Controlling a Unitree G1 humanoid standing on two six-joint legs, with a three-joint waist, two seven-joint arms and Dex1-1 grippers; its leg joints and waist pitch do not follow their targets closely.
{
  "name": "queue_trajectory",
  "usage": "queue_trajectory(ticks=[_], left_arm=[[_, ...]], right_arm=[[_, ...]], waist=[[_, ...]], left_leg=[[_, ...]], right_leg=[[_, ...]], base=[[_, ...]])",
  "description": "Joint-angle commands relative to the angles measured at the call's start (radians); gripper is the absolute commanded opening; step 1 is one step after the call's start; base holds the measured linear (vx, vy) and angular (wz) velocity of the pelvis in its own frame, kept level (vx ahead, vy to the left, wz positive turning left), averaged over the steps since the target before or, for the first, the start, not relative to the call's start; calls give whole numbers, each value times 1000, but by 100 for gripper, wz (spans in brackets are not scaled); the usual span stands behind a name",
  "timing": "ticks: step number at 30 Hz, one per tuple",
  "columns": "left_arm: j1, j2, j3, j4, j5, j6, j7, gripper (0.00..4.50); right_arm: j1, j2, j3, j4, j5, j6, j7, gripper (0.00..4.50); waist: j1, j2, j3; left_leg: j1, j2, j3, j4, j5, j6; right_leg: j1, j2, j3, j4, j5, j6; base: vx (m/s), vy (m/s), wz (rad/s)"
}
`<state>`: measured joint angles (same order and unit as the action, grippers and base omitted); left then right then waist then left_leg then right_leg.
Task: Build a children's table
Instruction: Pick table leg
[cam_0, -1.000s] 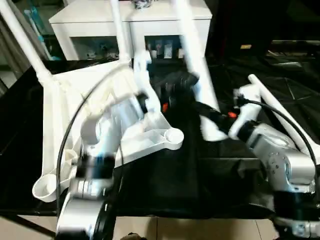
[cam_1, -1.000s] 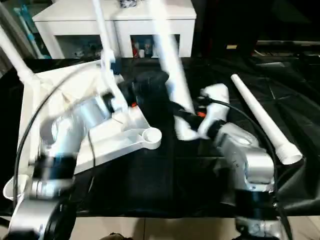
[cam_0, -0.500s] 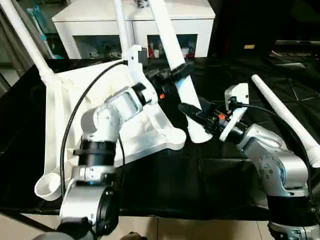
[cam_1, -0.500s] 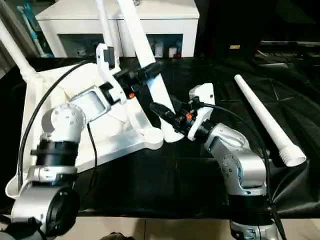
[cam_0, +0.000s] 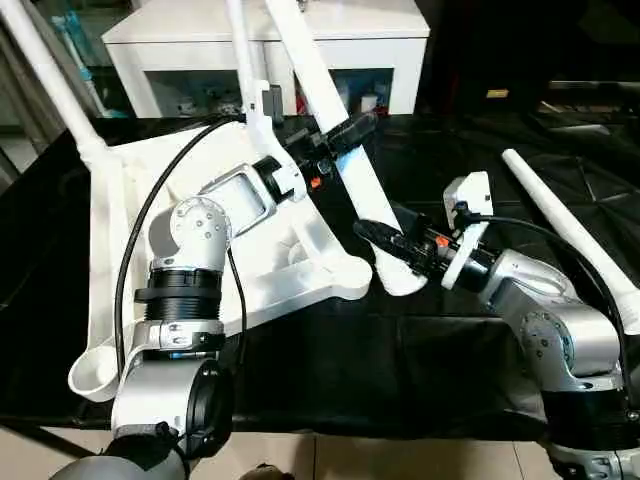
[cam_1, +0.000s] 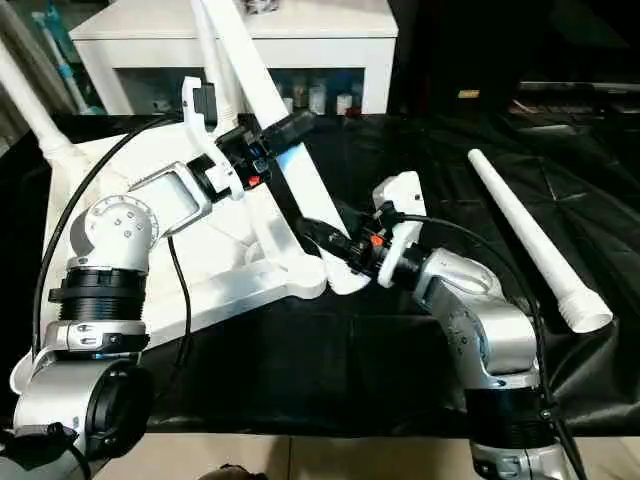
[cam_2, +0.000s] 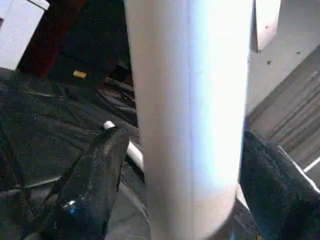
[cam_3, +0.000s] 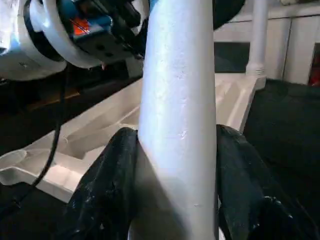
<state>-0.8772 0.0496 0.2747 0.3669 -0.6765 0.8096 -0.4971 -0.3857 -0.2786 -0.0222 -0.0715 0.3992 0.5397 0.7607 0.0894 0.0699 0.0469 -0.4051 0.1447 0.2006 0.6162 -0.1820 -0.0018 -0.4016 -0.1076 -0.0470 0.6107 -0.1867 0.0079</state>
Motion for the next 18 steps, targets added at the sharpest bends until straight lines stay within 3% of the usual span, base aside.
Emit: queue_trajectory(ticks=[1, 15, 16, 18], left_arm=[[-19, 16, -3, -11, -24, 14, -2, 332], [-35, 21, 1, -9, -37, 31, 4, 237], [-34, 22, -1, -11, -37, 30, 2, 223], [-34, 26, -6, -19, -35, 32, -2, 201]], right_arm=[[-18, -5, 7, -1, 8, -17, 9, 186], [-29, -26, 17, 14, 0, -13, 13, 186], [-30, -24, 14, 17, 5, -8, 13, 242], [-38, -23, 8, 25, 20, 9, 18, 258]], waist=[[1, -16, -69], [-2, -19, -67], [-1, -20, -67], [-2, -19, -66]], left_leg=[[27, 69, -41, -79, -182, 53], [27, 69, -40, -81, -193, 47], [27, 69, -40, -81, -193, 48], [28, 70, -40, -81, -197, 48]], right_leg=[[44, -48, 29, -68, -152, -225], [42, -47, 30, -71, -170, -222], [43, -48, 30, -71, -171, -223], [42, -48, 30, -72, -182, -223]], base=[[0, 0, 0], [0, 0, 0], [0, 0, 0], [0, 0, 0]])
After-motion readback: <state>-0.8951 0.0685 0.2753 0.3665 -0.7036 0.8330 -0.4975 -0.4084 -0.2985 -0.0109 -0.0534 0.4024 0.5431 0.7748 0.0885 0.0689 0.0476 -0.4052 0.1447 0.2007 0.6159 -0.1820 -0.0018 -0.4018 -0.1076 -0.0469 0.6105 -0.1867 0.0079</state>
